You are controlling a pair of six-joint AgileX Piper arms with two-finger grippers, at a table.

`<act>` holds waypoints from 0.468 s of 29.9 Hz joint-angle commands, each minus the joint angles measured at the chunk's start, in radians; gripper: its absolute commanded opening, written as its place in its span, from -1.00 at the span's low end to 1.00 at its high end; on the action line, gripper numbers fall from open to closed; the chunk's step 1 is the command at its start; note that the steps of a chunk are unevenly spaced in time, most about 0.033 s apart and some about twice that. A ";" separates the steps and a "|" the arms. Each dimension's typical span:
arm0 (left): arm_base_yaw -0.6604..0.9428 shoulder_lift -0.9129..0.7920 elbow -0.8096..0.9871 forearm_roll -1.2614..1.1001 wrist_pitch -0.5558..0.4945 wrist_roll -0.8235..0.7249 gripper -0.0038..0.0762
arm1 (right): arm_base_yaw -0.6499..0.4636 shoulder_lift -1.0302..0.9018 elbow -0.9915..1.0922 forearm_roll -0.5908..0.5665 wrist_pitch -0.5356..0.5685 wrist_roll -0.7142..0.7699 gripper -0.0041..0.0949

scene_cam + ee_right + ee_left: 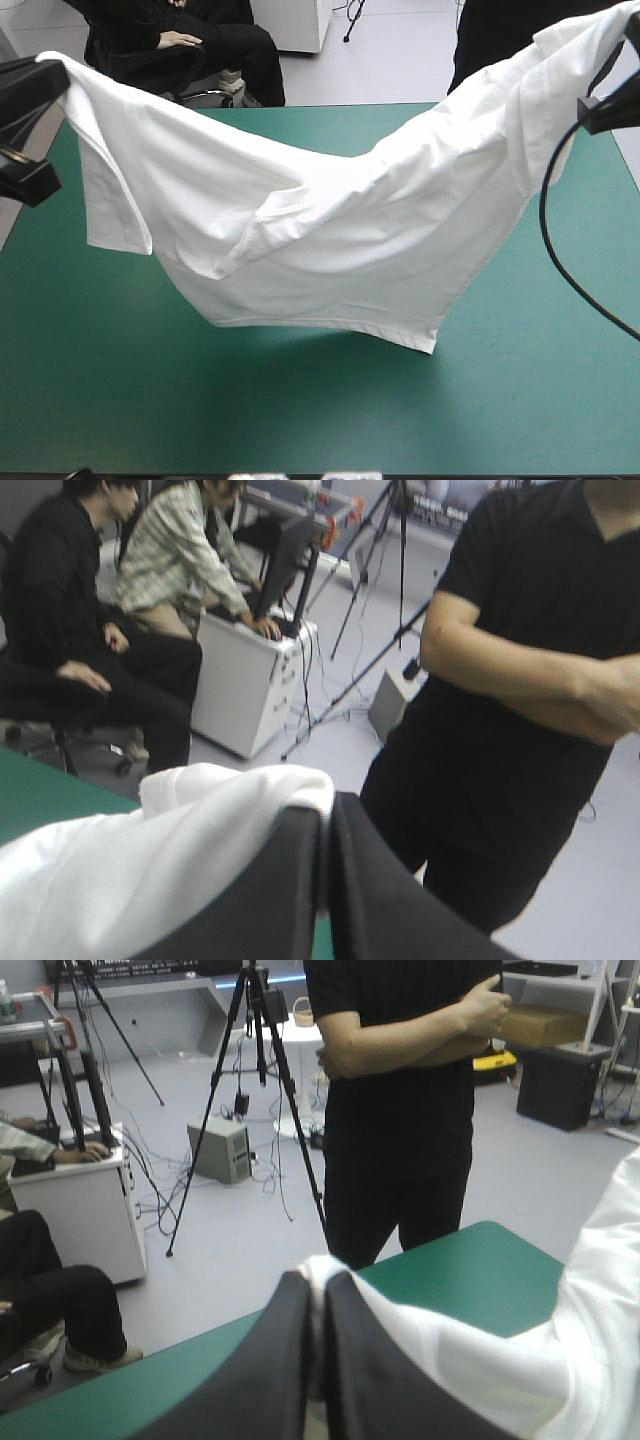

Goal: Fold the cloth

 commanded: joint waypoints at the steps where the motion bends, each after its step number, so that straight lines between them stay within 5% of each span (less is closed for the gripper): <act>1: -0.005 -0.016 -0.077 -0.045 0.059 0.017 -0.95 | -0.001 -0.059 -0.068 0.062 -0.113 -0.023 -0.95; 14: -0.005 -0.094 -0.089 -0.157 0.059 0.002 -0.95 | 0.044 -0.142 -0.106 0.185 -0.153 -0.054 -0.95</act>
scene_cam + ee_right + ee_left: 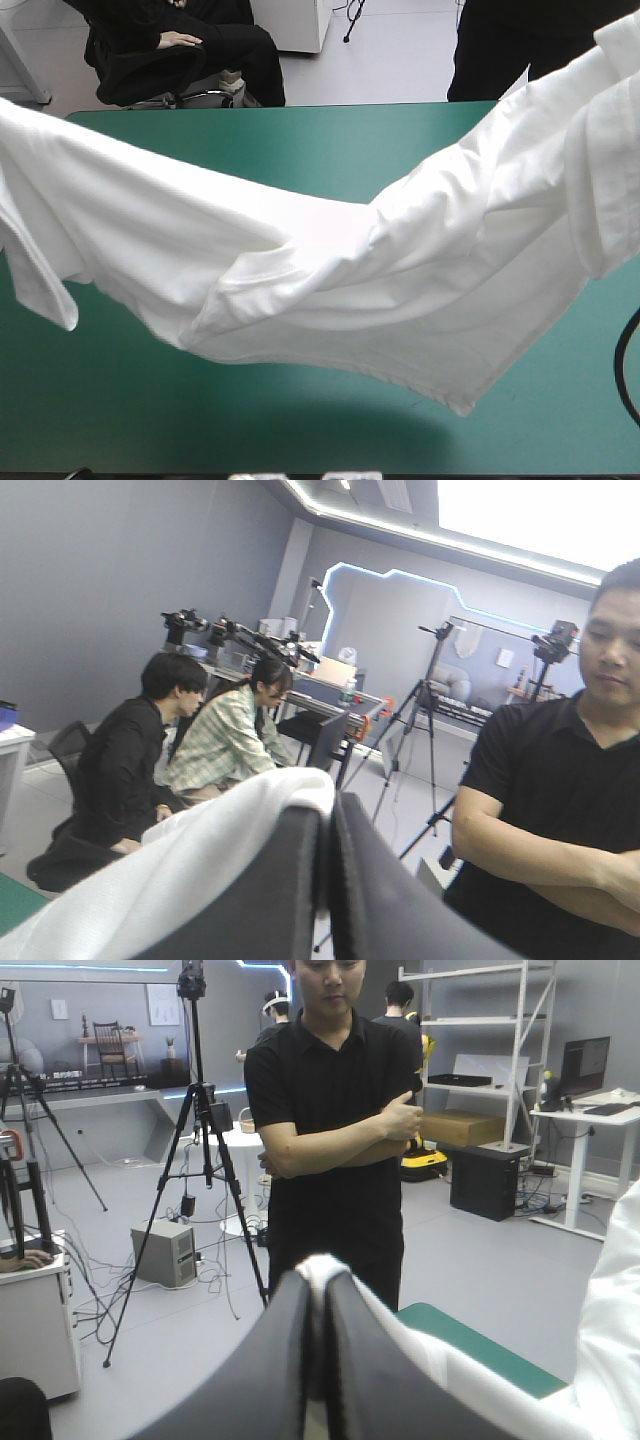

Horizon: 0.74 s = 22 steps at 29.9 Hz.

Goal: Fold the cloth

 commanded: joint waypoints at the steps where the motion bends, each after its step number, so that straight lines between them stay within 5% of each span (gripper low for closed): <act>1: -0.005 0.004 0.010 -0.042 0.059 -0.024 -0.95 | 0.053 0.009 -0.014 0.010 -0.093 -0.010 -0.95; 14: -0.005 0.014 0.511 0.055 0.049 -0.147 -0.95 | 0.188 0.075 0.214 -0.206 -0.044 0.048 -0.95; 22: -0.005 0.148 0.735 0.131 -0.120 -0.183 -0.95 | 0.188 0.241 0.436 -0.362 -0.112 0.090 -0.95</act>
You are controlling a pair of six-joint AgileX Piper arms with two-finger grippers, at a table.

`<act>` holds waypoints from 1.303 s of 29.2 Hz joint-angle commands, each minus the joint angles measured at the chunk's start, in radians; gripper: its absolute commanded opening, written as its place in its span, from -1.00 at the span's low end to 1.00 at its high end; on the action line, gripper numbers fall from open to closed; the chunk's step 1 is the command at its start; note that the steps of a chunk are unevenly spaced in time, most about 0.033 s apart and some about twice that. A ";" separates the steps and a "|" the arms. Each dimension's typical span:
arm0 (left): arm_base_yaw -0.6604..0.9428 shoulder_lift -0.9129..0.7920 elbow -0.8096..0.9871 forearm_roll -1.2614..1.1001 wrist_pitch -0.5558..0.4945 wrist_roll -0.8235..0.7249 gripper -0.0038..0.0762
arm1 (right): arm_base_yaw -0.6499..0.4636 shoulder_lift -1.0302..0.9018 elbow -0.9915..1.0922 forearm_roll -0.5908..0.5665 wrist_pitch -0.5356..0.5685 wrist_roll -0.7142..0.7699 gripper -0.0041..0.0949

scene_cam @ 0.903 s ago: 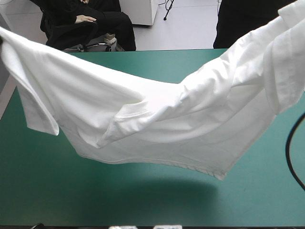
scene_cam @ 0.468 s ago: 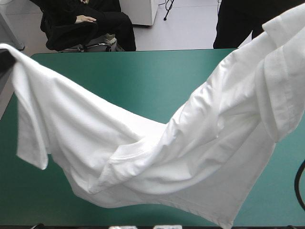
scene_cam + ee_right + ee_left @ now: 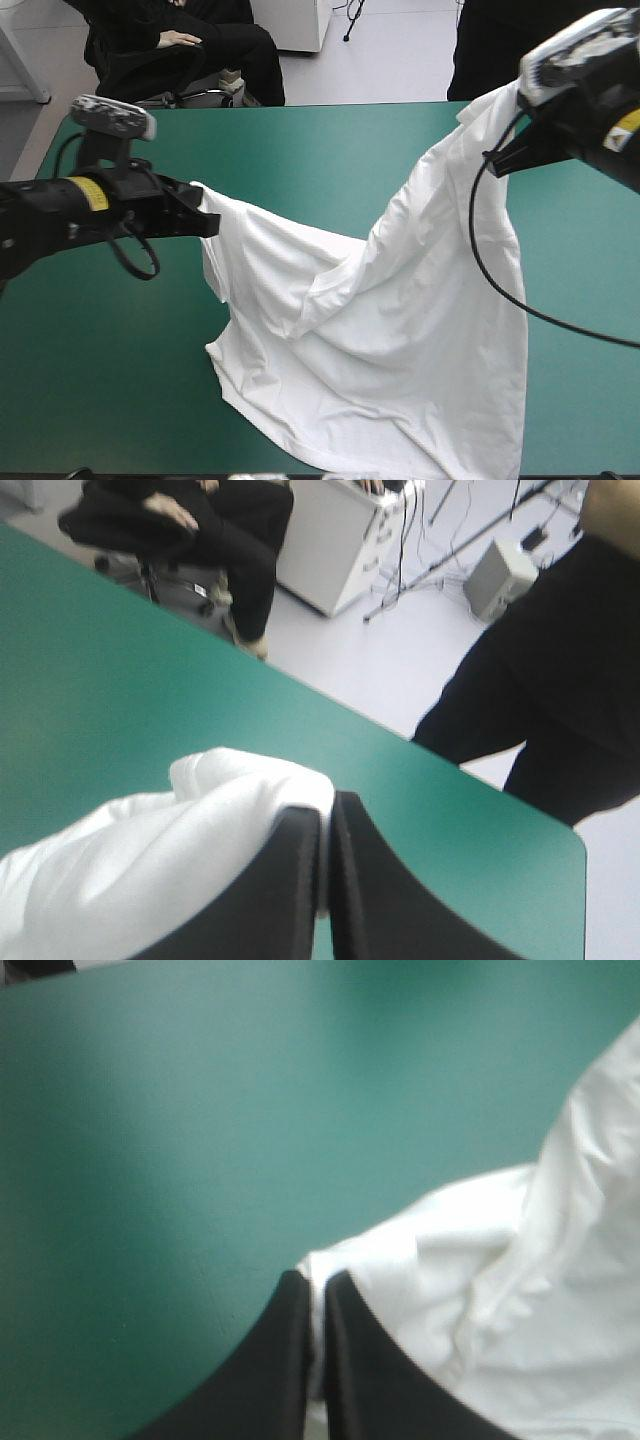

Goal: Fold the cloth

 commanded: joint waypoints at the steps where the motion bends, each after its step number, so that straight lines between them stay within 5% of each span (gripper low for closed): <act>1: -0.005 0.065 0.023 0.018 -0.137 -0.014 -0.95 | -0.001 0.080 0.018 -0.083 -0.131 0.025 -0.95; 8: -0.003 0.252 0.023 0.135 -0.346 -0.016 -0.95 | -0.048 0.260 0.003 -0.154 -0.255 0.074 -0.95; 21: 0.126 0.459 0.015 0.094 -0.764 -0.013 -0.95 | -0.180 0.467 -0.122 0.043 -0.352 0.016 -0.95; 34: 0.174 0.595 -0.151 0.093 -0.782 0.062 -0.95 | -0.202 0.628 -0.190 0.156 -0.387 -0.035 -0.95; 38: 0.174 0.630 -0.166 0.081 -0.705 0.079 -0.94 | -0.202 0.656 -0.188 0.174 -0.360 -0.033 -0.93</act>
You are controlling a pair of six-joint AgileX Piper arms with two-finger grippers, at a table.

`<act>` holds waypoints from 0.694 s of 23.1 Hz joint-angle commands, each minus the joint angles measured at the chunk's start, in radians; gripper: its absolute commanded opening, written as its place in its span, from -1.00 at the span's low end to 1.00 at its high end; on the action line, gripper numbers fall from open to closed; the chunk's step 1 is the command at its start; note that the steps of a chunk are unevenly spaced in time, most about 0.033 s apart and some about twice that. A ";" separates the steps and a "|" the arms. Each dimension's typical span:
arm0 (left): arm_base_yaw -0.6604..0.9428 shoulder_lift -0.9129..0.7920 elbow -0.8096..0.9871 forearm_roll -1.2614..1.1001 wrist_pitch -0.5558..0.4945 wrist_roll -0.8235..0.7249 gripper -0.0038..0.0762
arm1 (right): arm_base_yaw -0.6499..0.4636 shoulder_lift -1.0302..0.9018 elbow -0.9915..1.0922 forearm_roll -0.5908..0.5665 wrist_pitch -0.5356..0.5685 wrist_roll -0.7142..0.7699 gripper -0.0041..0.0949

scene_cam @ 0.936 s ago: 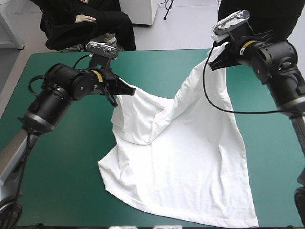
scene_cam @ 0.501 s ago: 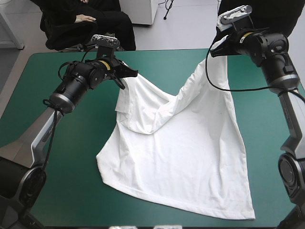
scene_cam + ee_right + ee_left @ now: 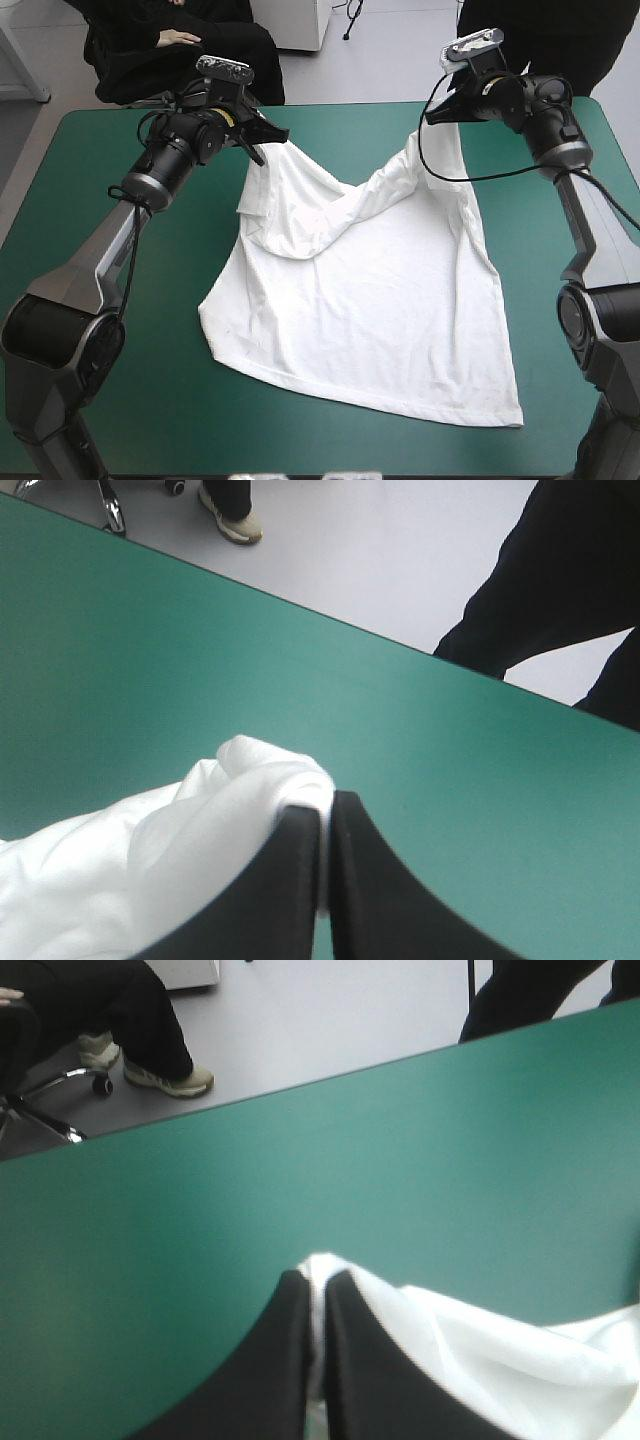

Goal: Fold the cloth

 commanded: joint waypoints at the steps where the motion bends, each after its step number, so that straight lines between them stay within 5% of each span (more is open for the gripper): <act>1: 0.003 -0.037 -0.041 -0.008 0.011 0.033 -0.88 | -0.018 -0.043 -0.035 0.012 -0.055 -0.010 -0.80; 2: 0.003 -0.036 -0.041 -0.008 0.017 0.051 -0.81 | -0.018 -0.040 -0.035 0.012 -0.055 -0.017 -0.72; 4: 0.003 -0.036 -0.041 -0.027 0.015 0.084 -0.38 | -0.043 -0.038 -0.035 0.033 -0.057 -0.030 -0.25; 5: 0.003 -0.038 -0.041 -0.065 0.007 0.144 0.00 | -0.069 -0.038 -0.035 0.069 -0.053 -0.030 0.09; 7: 0.003 -0.049 -0.041 -0.083 0.007 0.160 0.38 | -0.110 -0.050 -0.035 0.111 -0.023 -0.056 0.40; 12: 0.003 -0.127 -0.041 -0.083 0.097 0.160 0.42 | -0.182 -0.111 -0.035 0.255 0.077 -0.154 0.42; 16: 0.003 -0.217 -0.041 -0.088 0.291 0.160 0.42 | -0.193 -0.168 -0.035 0.276 0.214 -0.168 0.42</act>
